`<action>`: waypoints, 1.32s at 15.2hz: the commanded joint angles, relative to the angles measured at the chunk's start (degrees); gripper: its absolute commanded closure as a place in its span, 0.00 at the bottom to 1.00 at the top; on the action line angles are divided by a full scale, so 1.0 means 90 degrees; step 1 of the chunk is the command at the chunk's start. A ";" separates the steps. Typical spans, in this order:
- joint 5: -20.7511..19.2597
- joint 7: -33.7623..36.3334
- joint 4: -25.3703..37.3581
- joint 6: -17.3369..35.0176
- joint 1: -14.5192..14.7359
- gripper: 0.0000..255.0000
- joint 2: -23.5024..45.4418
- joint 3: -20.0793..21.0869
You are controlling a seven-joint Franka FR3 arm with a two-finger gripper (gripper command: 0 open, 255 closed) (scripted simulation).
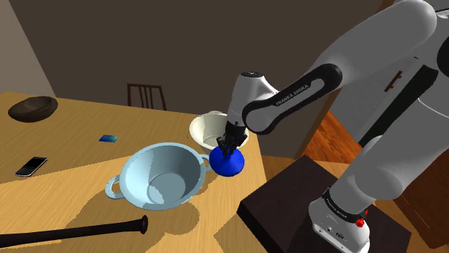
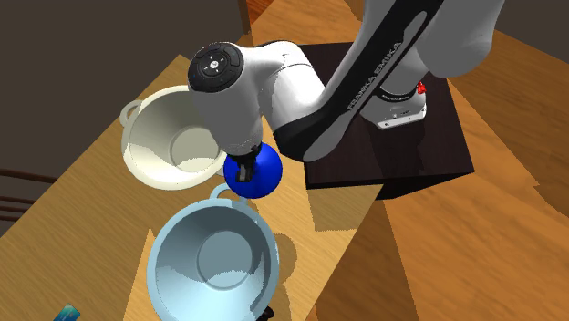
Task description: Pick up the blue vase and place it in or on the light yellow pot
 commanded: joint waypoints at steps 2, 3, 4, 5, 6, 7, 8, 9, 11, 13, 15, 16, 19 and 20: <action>0.0085 -0.0048 0.0058 -0.0284 0.0011 1.00 -0.0232 -0.0010; 0.0110 -0.0063 0.0082 -0.0384 0.0015 1.00 -0.0310 -0.0017; 0.0132 -0.0076 0.0107 -0.0483 0.0019 1.00 -0.0386 -0.0024; 0.0153 -0.0089 0.0134 -0.0583 0.0022 1.00 -0.0461 -0.0031; 0.0172 -0.0100 0.0162 -0.0682 0.0026 1.00 -0.0533 -0.0039; 0.0189 -0.0111 0.0192 -0.0781 0.0029 1.00 -0.0604 -0.0048; 0.0205 -0.0120 0.0223 -0.0880 0.0032 1.00 -0.0674 -0.0057; 0.0219 -0.0129 0.0256 -0.0978 0.0034 1.00 -0.0741 -0.0066; 0.0159 -0.0234 0.0445 -0.1131 -0.0046 1.00 -0.0692 -0.0154; 0.0022 -0.0421 0.0776 -0.1252 -0.0202 1.00 -0.0456 -0.0302; -0.0103 -0.0599 0.1134 -0.1383 -0.0346 1.00 -0.0206 -0.0440; -0.0161 -0.0684 0.1322 -0.1453 -0.0412 1.00 -0.0076 -0.0506; -0.0317 -0.0928 0.1926 -0.1679 -0.0595 1.00 0.0333 -0.0688; -0.0364 -0.1006 0.2140 -0.1761 -0.0650 1.00 0.0475 -0.0744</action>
